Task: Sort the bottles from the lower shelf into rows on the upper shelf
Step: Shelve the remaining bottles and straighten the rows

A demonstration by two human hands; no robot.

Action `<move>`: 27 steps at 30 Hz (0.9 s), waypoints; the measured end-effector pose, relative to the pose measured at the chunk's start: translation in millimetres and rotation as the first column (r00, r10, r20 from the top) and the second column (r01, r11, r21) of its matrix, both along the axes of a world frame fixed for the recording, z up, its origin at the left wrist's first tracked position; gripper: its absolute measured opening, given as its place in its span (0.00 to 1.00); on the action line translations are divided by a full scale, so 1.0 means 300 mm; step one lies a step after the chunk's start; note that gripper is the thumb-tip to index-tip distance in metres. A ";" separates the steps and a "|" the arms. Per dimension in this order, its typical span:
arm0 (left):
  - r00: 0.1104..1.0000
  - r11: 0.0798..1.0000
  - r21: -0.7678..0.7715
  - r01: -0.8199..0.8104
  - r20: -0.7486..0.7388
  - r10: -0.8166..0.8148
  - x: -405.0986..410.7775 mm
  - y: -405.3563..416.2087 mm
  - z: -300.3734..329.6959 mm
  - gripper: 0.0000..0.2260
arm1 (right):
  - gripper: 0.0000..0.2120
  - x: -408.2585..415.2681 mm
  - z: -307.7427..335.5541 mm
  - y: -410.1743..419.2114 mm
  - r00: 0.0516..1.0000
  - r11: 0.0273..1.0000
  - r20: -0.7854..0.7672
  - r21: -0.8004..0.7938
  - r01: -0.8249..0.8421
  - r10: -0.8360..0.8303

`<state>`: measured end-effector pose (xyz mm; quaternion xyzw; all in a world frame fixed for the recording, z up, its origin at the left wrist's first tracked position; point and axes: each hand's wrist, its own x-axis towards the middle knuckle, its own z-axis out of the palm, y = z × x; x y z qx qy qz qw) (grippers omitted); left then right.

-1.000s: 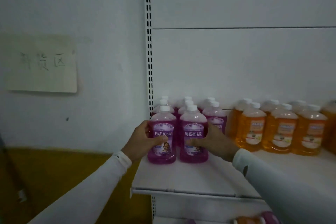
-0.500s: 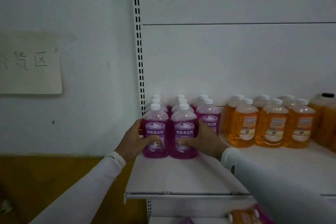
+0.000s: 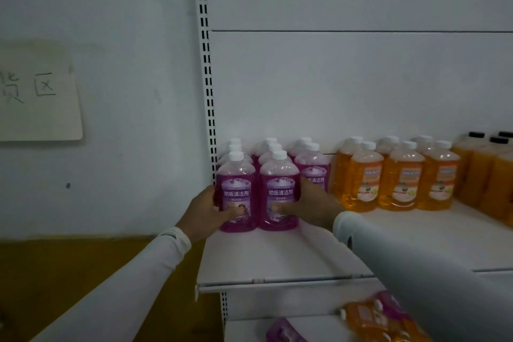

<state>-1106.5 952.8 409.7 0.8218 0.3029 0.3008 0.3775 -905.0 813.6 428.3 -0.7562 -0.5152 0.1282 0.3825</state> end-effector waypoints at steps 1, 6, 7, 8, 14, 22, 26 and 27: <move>0.999 1.000 0.016 -0.007 -0.046 0.008 -0.013 -0.005 0.004 0.19 | 0.33 -0.010 0.004 -0.016 0.999 1.000 0.036 -0.017 0.003 -0.003; 0.964 0.993 0.112 -0.024 -0.262 0.053 -0.086 -0.118 0.027 0.17 | 0.25 -0.029 0.010 -0.134 0.978 0.993 0.209 -0.116 0.035 -0.010; 0.963 0.988 0.152 -0.030 -0.261 0.069 -0.095 -0.157 0.031 0.16 | 0.23 -0.030 0.015 -0.164 0.975 0.991 0.223 -0.125 0.042 -0.014; 0.964 0.980 0.194 -0.041 -0.250 0.090 -0.103 -0.202 0.036 0.15 | 0.21 -0.034 0.020 -0.195 0.974 0.992 0.225 -0.121 0.034 -0.006; 0.972 0.953 0.300 0.042 -0.235 0.031 -0.058 -0.488 0.003 0.21 | 0.21 -0.066 -0.001 -0.415 0.937 0.994 0.339 -0.094 -0.054 0.083; 0.907 0.949 0.246 0.198 -0.414 -0.082 0.076 -0.809 -0.254 0.20 | 0.20 -0.037 -0.201 -0.729 0.930 0.995 0.358 -0.072 -0.064 0.086; 0.836 0.968 0.158 0.196 -0.543 -0.081 0.085 -0.873 -0.429 0.17 | 0.23 -0.019 -0.341 -0.822 0.938 0.979 0.325 -0.196 -0.060 0.123; 0.818 0.972 0.131 0.196 -0.569 -0.088 0.086 -0.881 -0.464 0.17 | 0.24 -0.009 -0.379 -0.837 0.945 0.965 0.300 -0.258 -0.053 0.132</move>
